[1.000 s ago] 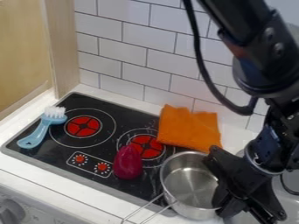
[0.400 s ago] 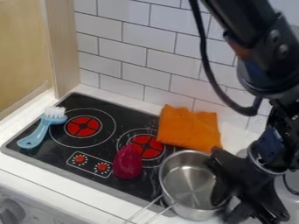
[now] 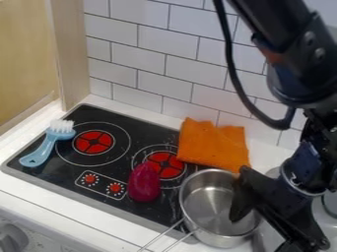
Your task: Picked up the silver pot and place it on the lower right side of the stove.
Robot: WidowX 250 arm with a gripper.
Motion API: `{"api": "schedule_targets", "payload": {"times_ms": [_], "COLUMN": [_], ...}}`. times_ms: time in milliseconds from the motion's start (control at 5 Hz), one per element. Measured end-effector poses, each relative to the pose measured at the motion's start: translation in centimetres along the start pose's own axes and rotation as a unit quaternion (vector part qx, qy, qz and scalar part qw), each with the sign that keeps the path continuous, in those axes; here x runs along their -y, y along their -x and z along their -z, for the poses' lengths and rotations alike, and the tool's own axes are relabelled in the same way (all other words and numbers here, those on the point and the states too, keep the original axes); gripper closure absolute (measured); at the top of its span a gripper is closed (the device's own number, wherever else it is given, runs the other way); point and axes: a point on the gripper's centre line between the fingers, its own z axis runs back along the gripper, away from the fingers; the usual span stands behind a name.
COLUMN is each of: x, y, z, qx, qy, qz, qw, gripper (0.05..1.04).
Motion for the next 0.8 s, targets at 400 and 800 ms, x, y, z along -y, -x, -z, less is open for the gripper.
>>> {"api": "schedule_targets", "payload": {"times_ms": [400,800], "x": [-2.1,-4.2], "y": [-0.3,0.4], "z": [-4.5,-6.8], "qx": [0.069,0.099], "qy": [0.1,0.098], "qz": [-0.068,-0.104], "qw": [0.9902,0.9848], "gripper": [0.085,0.085]}}
